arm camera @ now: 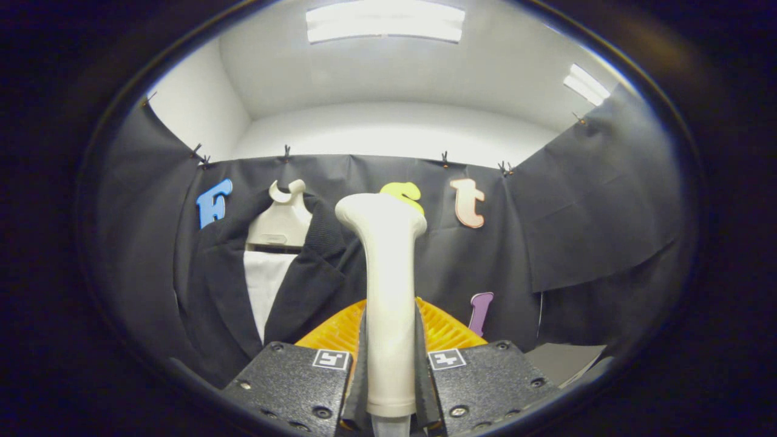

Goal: Iron the clothes twice with a garment steamer, once on the left side and once on the right side.

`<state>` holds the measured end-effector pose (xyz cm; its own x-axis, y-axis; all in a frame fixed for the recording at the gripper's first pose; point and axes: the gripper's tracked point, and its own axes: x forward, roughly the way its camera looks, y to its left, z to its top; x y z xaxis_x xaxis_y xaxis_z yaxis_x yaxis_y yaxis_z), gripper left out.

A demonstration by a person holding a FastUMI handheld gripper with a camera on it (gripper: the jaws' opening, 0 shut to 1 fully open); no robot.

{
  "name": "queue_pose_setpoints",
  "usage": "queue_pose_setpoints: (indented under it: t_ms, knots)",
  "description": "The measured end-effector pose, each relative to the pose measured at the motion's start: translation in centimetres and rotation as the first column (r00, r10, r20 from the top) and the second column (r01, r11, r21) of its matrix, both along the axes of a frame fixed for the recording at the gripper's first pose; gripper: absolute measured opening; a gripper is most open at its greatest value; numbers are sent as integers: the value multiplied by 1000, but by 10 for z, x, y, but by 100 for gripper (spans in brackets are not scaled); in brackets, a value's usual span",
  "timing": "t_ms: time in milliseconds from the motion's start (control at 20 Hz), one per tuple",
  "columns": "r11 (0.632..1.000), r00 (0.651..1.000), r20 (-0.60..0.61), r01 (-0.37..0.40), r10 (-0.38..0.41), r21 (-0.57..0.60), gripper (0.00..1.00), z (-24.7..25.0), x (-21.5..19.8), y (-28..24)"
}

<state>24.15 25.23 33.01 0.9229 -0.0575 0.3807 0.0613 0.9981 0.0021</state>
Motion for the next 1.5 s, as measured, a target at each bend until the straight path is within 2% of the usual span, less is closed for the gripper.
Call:
queue_pose_setpoints:
  t_ms: [150, 400, 850, 1500]
  knots:
    - [1000, 1000, 11, -6, 6, -16, 34, -3, 12, 15]
    - [999, 998, -60, 9, -11, -35, 34, -36, 24, 22]
    - [996, 990, -137, 3, -16, -95, 34, -101, 1, 26]
    - [994, 947, -322, -13, -21, -105, 34, -215, -28, 27]
